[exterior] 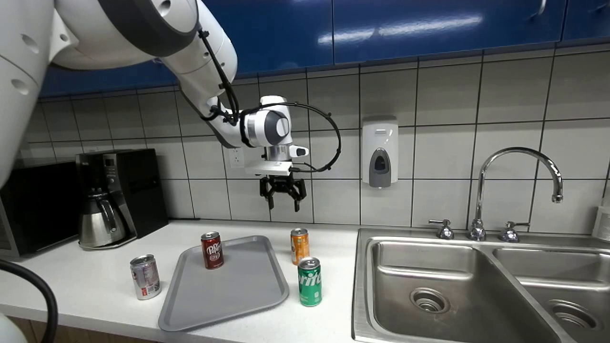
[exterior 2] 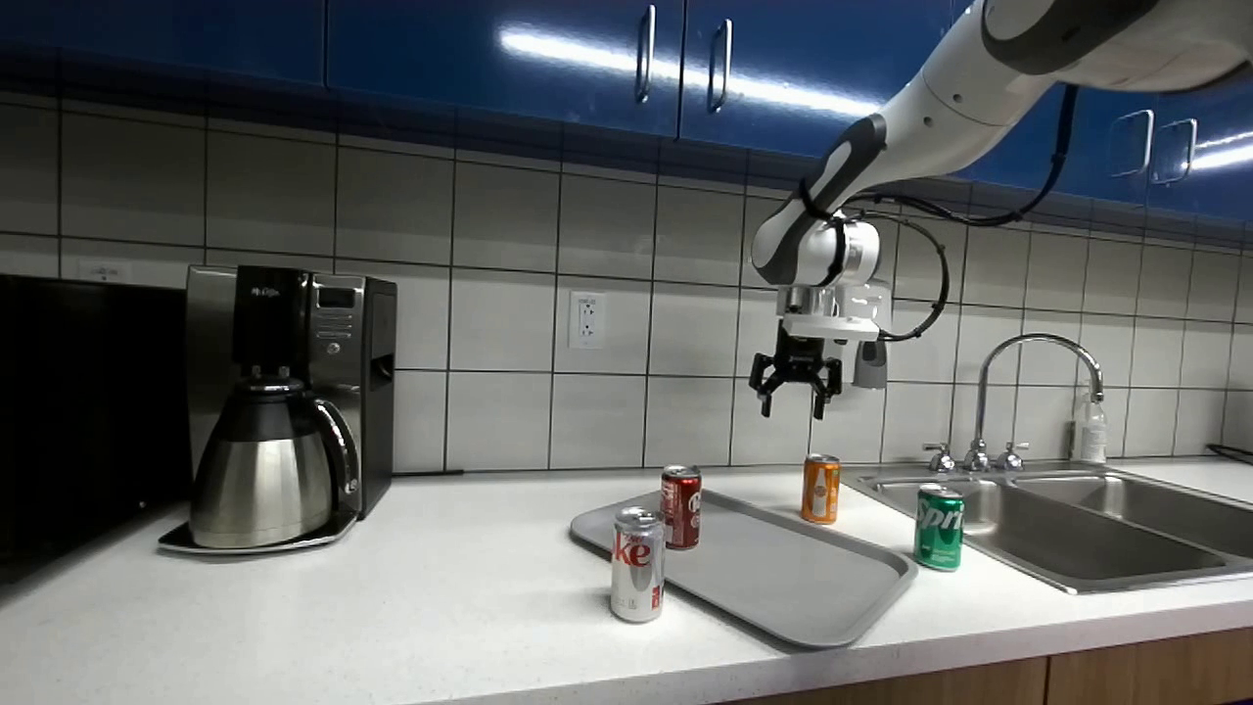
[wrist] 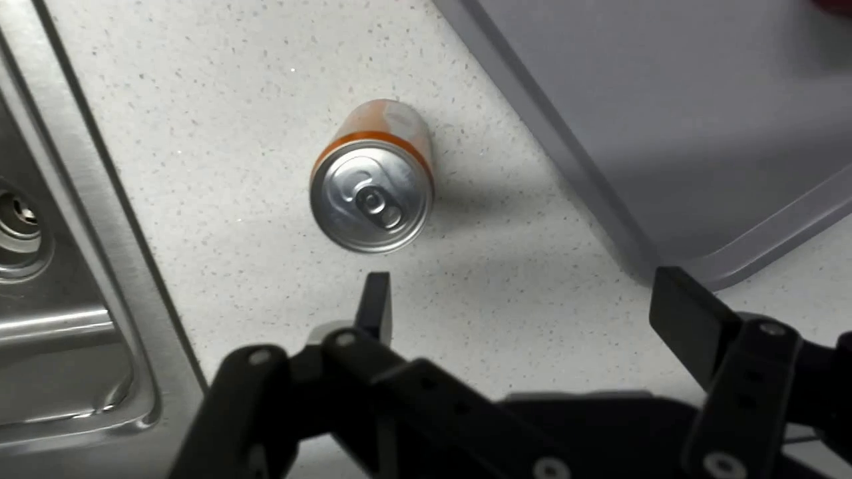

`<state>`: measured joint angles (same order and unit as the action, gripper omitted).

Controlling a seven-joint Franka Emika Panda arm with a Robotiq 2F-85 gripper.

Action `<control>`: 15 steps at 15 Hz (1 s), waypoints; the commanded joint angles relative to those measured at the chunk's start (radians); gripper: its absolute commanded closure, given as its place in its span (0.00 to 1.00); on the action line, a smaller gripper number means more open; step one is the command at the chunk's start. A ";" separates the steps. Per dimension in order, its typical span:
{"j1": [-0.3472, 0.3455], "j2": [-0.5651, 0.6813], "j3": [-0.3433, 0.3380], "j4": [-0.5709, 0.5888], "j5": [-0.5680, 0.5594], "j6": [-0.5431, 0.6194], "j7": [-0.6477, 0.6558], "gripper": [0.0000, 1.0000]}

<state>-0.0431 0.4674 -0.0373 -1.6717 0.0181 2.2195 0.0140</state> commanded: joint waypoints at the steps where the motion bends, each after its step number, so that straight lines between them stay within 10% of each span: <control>1: 0.023 -0.058 0.024 -0.080 -0.004 0.014 -0.018 0.00; 15: 0.142 -0.144 0.098 -0.206 0.017 0.060 0.052 0.00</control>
<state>0.0911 0.3753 0.0446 -1.8188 0.0197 2.2558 0.0394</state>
